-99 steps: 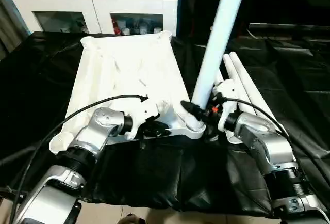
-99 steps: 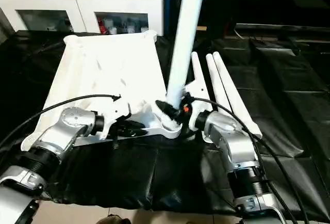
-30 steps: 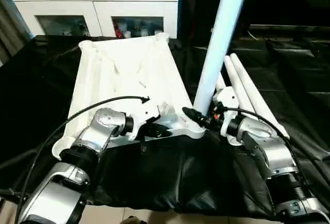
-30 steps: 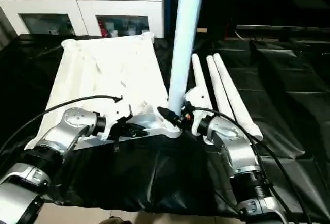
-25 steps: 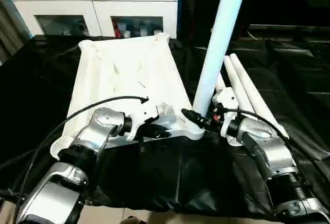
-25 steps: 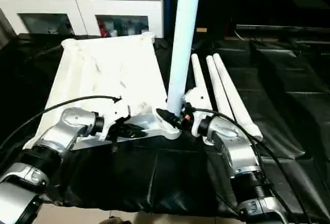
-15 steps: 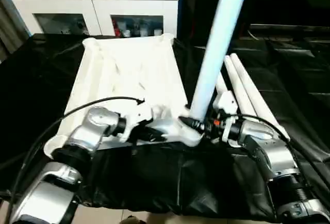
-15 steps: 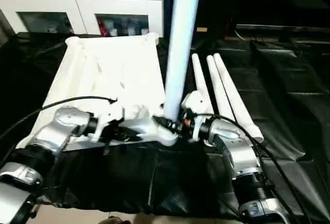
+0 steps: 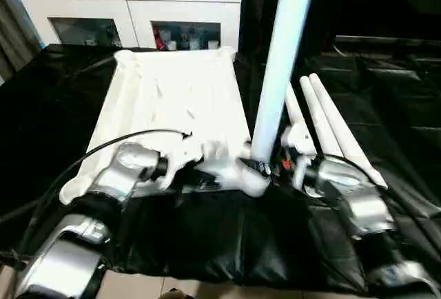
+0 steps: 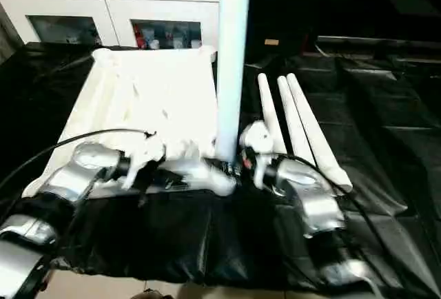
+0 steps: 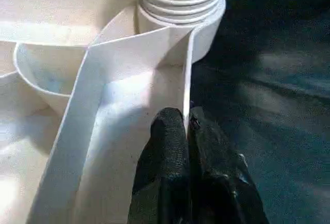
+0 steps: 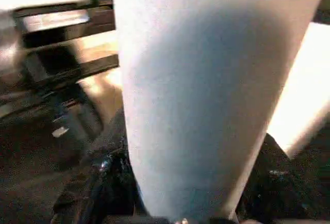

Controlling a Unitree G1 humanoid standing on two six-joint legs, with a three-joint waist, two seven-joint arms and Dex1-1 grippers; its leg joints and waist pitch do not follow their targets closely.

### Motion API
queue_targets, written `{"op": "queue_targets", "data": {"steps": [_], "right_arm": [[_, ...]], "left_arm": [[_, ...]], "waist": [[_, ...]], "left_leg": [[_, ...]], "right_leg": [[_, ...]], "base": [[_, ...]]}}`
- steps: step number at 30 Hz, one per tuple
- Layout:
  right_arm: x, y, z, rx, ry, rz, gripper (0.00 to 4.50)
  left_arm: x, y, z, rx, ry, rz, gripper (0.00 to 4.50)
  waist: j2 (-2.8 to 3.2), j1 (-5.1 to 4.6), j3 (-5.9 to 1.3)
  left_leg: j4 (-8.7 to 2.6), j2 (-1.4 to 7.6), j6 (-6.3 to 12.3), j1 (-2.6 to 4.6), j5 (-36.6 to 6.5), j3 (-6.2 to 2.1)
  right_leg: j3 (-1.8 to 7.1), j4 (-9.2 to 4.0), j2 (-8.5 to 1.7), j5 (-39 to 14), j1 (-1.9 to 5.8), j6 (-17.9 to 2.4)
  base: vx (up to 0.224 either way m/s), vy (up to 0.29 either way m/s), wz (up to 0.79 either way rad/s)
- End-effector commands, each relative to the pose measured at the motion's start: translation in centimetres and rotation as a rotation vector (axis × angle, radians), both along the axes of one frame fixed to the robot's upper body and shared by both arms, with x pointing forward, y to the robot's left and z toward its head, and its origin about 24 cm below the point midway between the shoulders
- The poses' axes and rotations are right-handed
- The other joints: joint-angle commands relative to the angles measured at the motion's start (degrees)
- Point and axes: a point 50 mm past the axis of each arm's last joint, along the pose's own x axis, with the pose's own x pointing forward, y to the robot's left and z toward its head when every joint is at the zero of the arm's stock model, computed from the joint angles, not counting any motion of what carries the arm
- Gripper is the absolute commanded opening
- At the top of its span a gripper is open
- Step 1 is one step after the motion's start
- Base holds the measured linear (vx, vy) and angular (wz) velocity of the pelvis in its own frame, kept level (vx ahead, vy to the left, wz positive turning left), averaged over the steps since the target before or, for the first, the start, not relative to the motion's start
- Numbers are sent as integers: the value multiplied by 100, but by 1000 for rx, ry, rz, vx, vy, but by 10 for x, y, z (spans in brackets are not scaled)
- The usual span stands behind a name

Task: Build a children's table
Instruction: Insert table leg to table base

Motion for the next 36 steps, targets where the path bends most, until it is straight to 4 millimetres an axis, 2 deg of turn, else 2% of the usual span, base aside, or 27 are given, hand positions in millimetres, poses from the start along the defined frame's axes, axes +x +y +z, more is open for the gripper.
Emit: {"op": "queue_targets", "data": {"steps": [1,2,3,5,10,13,18,20,22,23,25,26,27,29,30,32,36], "right_arm": [[-9,0,-35,-68,150,-71,191],[-1,3,-39,-47,176,-204,191],[0,4,-40,-40,185,-230,191],[5,11,-43,-42,212,-305,191],[5,26,-45,-33,238,-278,191],[5,29,-46,-56,230,-274,191],[8,29,-48,-95,230,-281,191],[9,28,-48,-107,228,-281,191],[9,28,-48,-114,219,-276,191],[9,28,-48,-119,213,-272,191],[10,28,-47,-124,209,-269,191],[10,27,-47,-126,207,-272,191],[11,27,-47,-131,203,-276,191],[12,26,-46,-134,200,-278,191],[12,26,-47,-136,200,-278,191],[12,26,-46,-134,202,-275,191],[13,25,-46,-128,204,-271,191]], "left_arm": [[13,-5,17,-56,-72,101,0],[17,-15,19,-70,-89,163,0],[17,-17,20,-72,-94,174,0],[17,-28,19,-80,-108,195,0],[14,-37,15,-70,-107,176,0],[13,-37,14,-50,-114,166,0],[12,-36,14,-36,-111,164,0],[11,-35,14,-29,-112,157,0],[11,-34,14,-27,-113,153,0],[11,-34,14,-26,-113,150,0],[10,-33,14,-25,-111,146,0],[10,-32,14,-23,-111,143,0],[10,-32,14,-22,-111,138,0],[9,-31,14,-21,-110,134,0],[9,-31,14,-21,-109,133,0],[8,-31,13,-22,-107,134,0],[8,-31,13,-23,-104,131,0]], "waist": [[-8,-30,-251],[13,-46,-256],[-2,-82,-241],[-1,-119,-253],[0,-136,-266],[4,-139,-259],[13,-169,-235],[11,-190,-226],[-3,-194,-244],[11,-190,-252],[-4,-192,-250],[1,-188,-250],[-23,-194,-243],[-15,-198,-244],[-33,-195,-242],[-27,-200,-241],[-40,-204,-241]], "left_leg": [[-507,359,-202,152,-1897,-206],[-516,355,-209,147,-1925,-213],[-524,353,-232,151,-2005,-218],[-510,341,-215,159,-2015,-213],[-505,334,-91,120,-1806,-195],[-506,335,-51,120,-1788,-192],[-532,339,-148,153,-2124,-212],[-549,337,-168,138,-2192,-225],[-562,342,-173,144,-2135,-226],[-571,350,-155,150,-2023,-215],[-566,344,-143,147,-2006,-203],[-561,342,-125,156,-2008,-196],[-561,340,-109,150,-2002,-192],[-562,340,-112,149,-1997,-195],[-559,344,-98,155,-1993,-193],[-554,341,-88,158,-1986,-188],[-562,346,-69,162,-1941,-181]], "right_leg": [[276,-564,-570,-1883,120,-1176],[273,-573,-565,-1925,127,-1117],[281,-585,-566,-1977,98,-1118],[288,-612,-560,-1998,94,-1082],[288,-585,-532,-1533,124,-1125],[285,-583,-532,-1446,129,-1157],[286,-622,-540,-1950,97,-1075],[283,-633,-546,-2103,106,-1031],[278,-636,-539,-2019,117,-996],[279,-625,-529,-1721,112,-1044],[282,-623,-527,-1607,115,-1085],[287,-625,-533,-1589,110,-1112],[288,-627,-533,-1636,114,-1111],[289,-629,-533,-1689,114,-1097],[294,-632,-546,-1730,110,-1096],[298,-645,-545,-1783,103,-1088],[297,-636,-531,-1685,103,-1103]], "base": [[0,0,0],[0,0,0],[0,0,0],[0,0,0],[0,0,0],[0,0,0],[0,0,0],[0,0,0],[0,0,0],[0,0,0],[0,0,0],[0,0,0],[0,0,0],[0,0,0],[0,0,0],[0,0,0],[0,0,0]]}}
